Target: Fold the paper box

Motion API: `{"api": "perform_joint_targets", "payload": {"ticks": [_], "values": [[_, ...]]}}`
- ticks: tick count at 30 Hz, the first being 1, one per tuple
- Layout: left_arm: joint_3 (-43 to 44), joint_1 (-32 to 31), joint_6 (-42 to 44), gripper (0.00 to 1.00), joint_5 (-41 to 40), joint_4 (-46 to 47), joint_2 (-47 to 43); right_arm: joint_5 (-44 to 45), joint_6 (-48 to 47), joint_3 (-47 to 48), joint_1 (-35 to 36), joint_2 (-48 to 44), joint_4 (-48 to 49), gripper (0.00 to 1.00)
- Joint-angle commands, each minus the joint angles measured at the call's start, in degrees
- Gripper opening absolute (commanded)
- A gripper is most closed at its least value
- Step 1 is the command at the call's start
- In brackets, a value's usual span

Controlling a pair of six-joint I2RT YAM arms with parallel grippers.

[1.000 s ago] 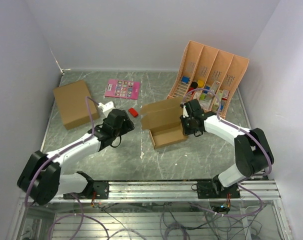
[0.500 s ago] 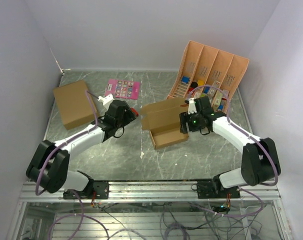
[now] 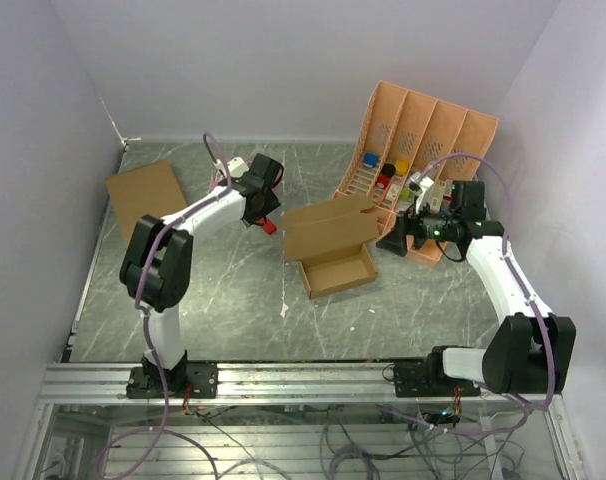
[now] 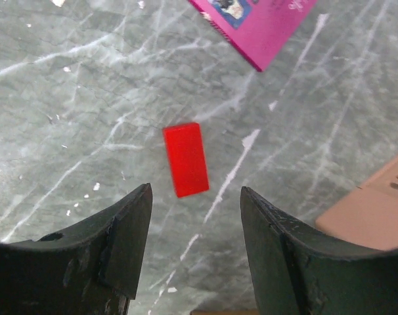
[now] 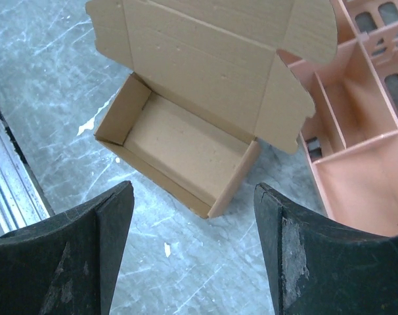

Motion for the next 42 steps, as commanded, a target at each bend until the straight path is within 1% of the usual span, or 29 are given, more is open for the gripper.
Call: {"api": "perform_joint_targets", "payload": {"ticks": [1,6,10,15,21,22,24,27,28,30,32,36,39,41,42], "values": [[5.9,1.1,0.2,0.67,-2.7,-11.1,5.1,-8.5,-3.0,-2.6,-4.3,-0.2,0.8,0.73],[14.1,1.5,2.4,0.68,-1.1,-14.5,11.7,-10.3,-3.2,-3.3,-7.0,-0.7,0.2,0.73],[18.5,1.4,3.0,0.69,1.3,-16.9,16.1,-10.7,-2.5,-4.1,-7.9,-1.5,0.9,0.73],[20.8,1.4,2.9,0.70,2.0,-18.8,20.1,-11.4,-2.7,-3.8,-8.2,-0.9,0.3,0.73],[19.8,1.4,2.8,0.65,1.6,-18.5,20.8,-11.4,-2.5,-3.9,-8.4,-1.0,0.4,0.73],[19.8,1.4,2.8,0.63,1.3,-18.4,20.7,-11.5,-2.5,-4.0,-8.4,-0.9,0.4,0.73],[19.4,1.4,3.1,0.51,1.1,-18.2,20.6,-11.5,-2.6,-4.0,-8.4,-1.0,0.3,0.73],[18.8,1.4,3.7,0.25,1.1,-18.0,20.3,-11.4,-2.5,-4.0,-8.4,-1.1,0.4,0.73],[18.7,1.4,3.8,0.21,0.8,-18.1,20.3,-11.4,-2.5,-4.0,-8.4,-1.2,0.5,0.73],[18.4,1.4,3.9,0.18,0.2,-18.5,20.0,-11.4,-2.5,-4.0,-8.4,-1.2,0.3,0.73],[17.3,1.4,3.8,0.17,-1.2,-18.7,18.8,-11.5,-2.8,-3.9,-8.4,-1.1,0.0,0.73],[11.1,1.4,4.3,0.14,-6.5,-17.5,11.1,-11.6,-3.2,-3.9,-8.5,-1.0,-0.4,0.73],[3.0,1.3,6.5,0.12,-8.8,-13.9,1.8,-11.8,-3.3,-3.9,-8.5,-0.9,-0.5,0.73],[-4.1,1.0,8.7,0.10,-10.0,-11.3,-5.4,-12.1,-3.9,-3.8,-8.5,-0.8,-1.0,0.73],[-7.5,0.7,10.5,0.08,-9.7,-8.4,-9.4,-12.3,-4.2,-3.7,-8.5,-0.7,-1.3,0.73]]}}
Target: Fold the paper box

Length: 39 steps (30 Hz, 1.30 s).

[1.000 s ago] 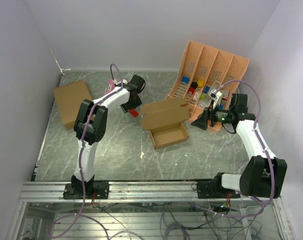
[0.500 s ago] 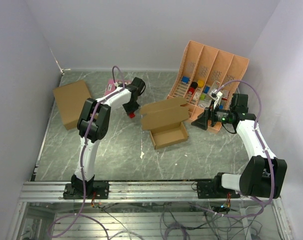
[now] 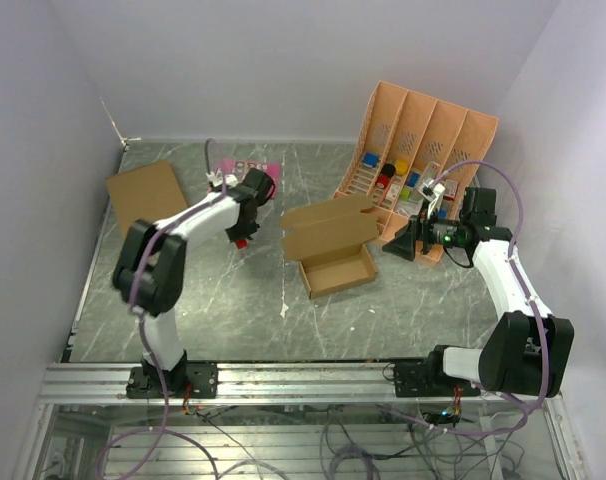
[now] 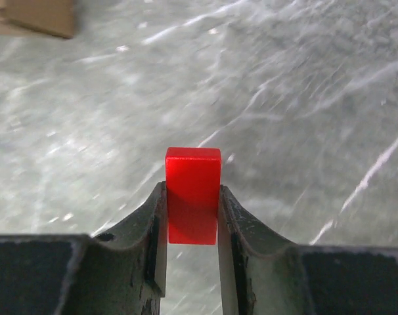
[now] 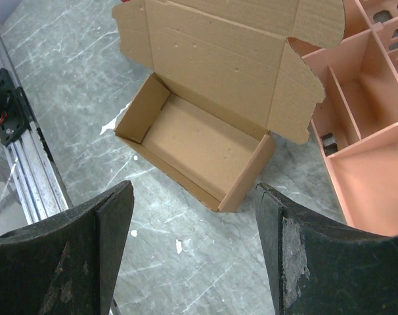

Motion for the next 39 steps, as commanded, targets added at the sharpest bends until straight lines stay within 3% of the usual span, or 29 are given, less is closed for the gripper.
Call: {"api": "perform_joint_targets", "payload": {"ticks": [1,4,8,15,19,24,31,39], "values": [[-11.7,-0.9,6.3,0.07,-4.0,8.3,-17.5,-1.9,-1.7,-0.1,-0.6,-0.7,-1.2,0.73],[-22.1,-2.4,11.9,0.07,0.2,17.6,-30.1,-2.7,-1.8,-0.2,-0.6,-1.0,-1.0,0.73],[-33.2,-4.0,18.7,0.07,11.8,29.4,-45.1,-2.6,-1.9,-0.5,-0.6,-1.4,-0.7,0.74],[-38.3,-15.2,23.6,0.07,21.4,40.1,-54.1,-2.6,-2.3,-0.5,-0.7,-1.2,-0.8,0.74],[-36.0,-23.9,28.2,0.07,20.5,42.5,-51.6,-2.4,-2.4,-0.6,-0.8,-1.0,-0.8,0.74],[-28.7,-30.2,33.9,0.07,14.9,37.0,-41.8,-2.2,-2.2,-0.9,-0.9,-0.7,-0.6,0.74],[-17.9,-32.0,42.8,0.07,15.0,33.3,-28.6,-2.1,-1.9,-1.0,-1.3,-0.7,-0.3,0.74],[-5.1,-31.9,55.0,0.08,23.2,26.7,-11.9,-2.2,-2.0,-0.8,-1.8,-0.4,-0.6,0.74]]}}
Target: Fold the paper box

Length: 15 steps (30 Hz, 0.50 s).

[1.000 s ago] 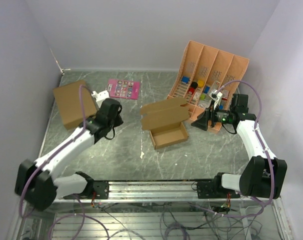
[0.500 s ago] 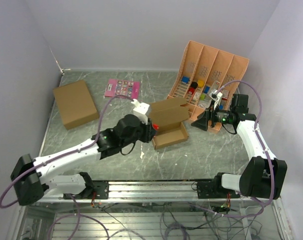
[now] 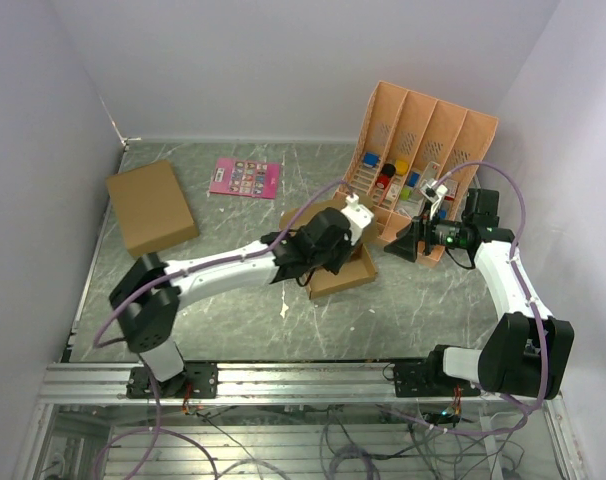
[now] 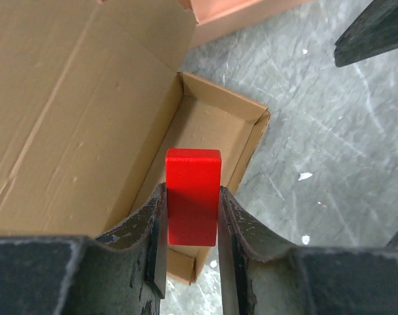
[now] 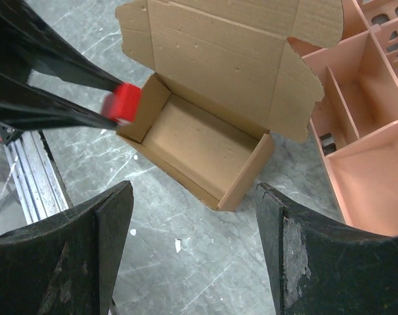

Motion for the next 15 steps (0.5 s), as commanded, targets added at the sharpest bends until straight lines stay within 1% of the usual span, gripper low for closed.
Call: {"api": "perform_joint_targets", "payload": {"ticks": [1,5,11,15], "values": [[7.7,-0.2,9.5,0.08,4.6,-6.8,8.5,-0.7,-0.5,-0.5,-0.8,0.0,0.0,0.74],[11.3,0.4,11.3,0.09,5.8,-8.7,14.2,-0.6,-0.4,-0.5,-1.1,0.0,0.0,0.74],[10.0,1.7,10.5,0.12,7.4,-6.3,18.0,-0.7,-0.3,-0.5,-1.5,0.3,0.2,0.74],[9.4,2.3,10.1,0.23,7.3,-5.4,19.2,-0.9,-0.5,-0.4,-1.6,0.7,-0.2,0.74]]}}
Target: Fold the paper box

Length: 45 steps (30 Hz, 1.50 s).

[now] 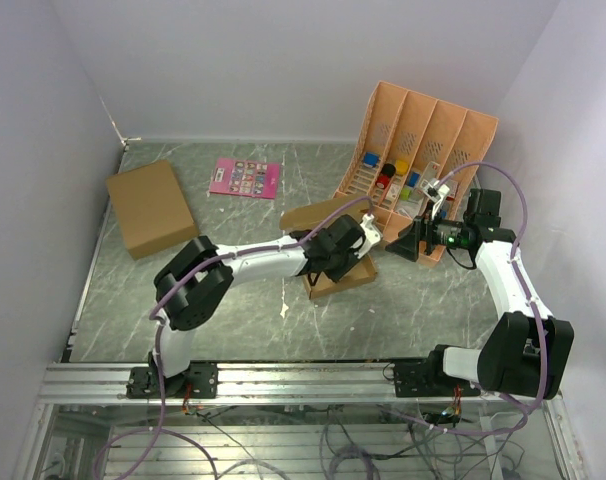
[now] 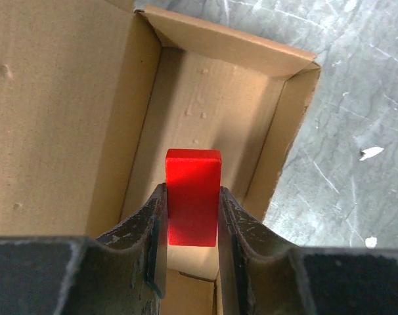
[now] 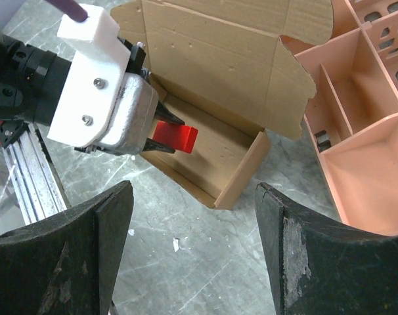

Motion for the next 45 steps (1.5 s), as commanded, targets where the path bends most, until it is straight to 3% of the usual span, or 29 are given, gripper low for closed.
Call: {"api": "perform_joint_targets", "payload": {"ticks": [1,13,21,25,31,32,33,34,36,38,40,43,45], "values": [[0.0,0.9,0.5,0.26,1.8,1.5,0.8,-0.8,-0.4,-0.3,-0.7,0.7,-0.2,0.74],[-2.0,2.6,-0.8,0.44,2.5,3.3,1.9,-1.5,-0.4,-0.3,-1.5,0.4,-0.2,0.74],[-3.7,2.7,-1.7,0.57,3.0,4.9,-2.4,-2.0,-0.8,-0.3,-1.8,0.2,-0.5,0.74],[-5.5,2.7,-2.9,0.58,3.4,6.4,-6.2,-2.6,-1.9,-0.2,-1.9,-0.1,-1.1,0.74],[-17.0,3.3,-9.1,0.58,3.4,17.1,-22.2,-5.8,-8.9,0.8,-1.9,-1.7,-2.0,0.75],[-19.9,3.8,-10.5,0.58,3.1,19.7,-25.7,-8.2,-13.2,1.0,-1.8,-1.9,-2.8,0.79],[-23.1,4.4,-11.8,0.58,2.7,22.5,-29.1,-11.5,-21.3,1.6,-1.8,-1.7,-6.7,0.93],[-26.5,5.3,-13.3,0.58,2.3,25.2,-32.6,-13.5,-31.6,2.6,-1.9,-1.4,-12.0,0.99],[-33.7,7.0,-16.0,0.63,1.0,30.2,-39.5,-14.2,-39.3,5.3,-1.8,0.5,-16.8,1.00],[-40.7,8.4,-19.0,0.76,-1.5,34.5,-46.4,-13.5,-31.1,9.1,-1.7,3.9,-12.6,1.00],[-46.4,10.7,-23.1,1.00,-3.4,35.7,-52.8,-11.8,-31.4,14.1,-1.3,9.1,-16.3,1.00],[-50.9,18.9,-28.1,0.96,5.4,34.6,-59.0,-6.3,-31.0,23.5,1.1,19.3,-24.7,1.00],[-52.5,24.8,-31.2,0.96,13.0,36.1,-59.2,-6.2,-28.5,26.2,1.3,23.2,-25.1,1.00]]}}
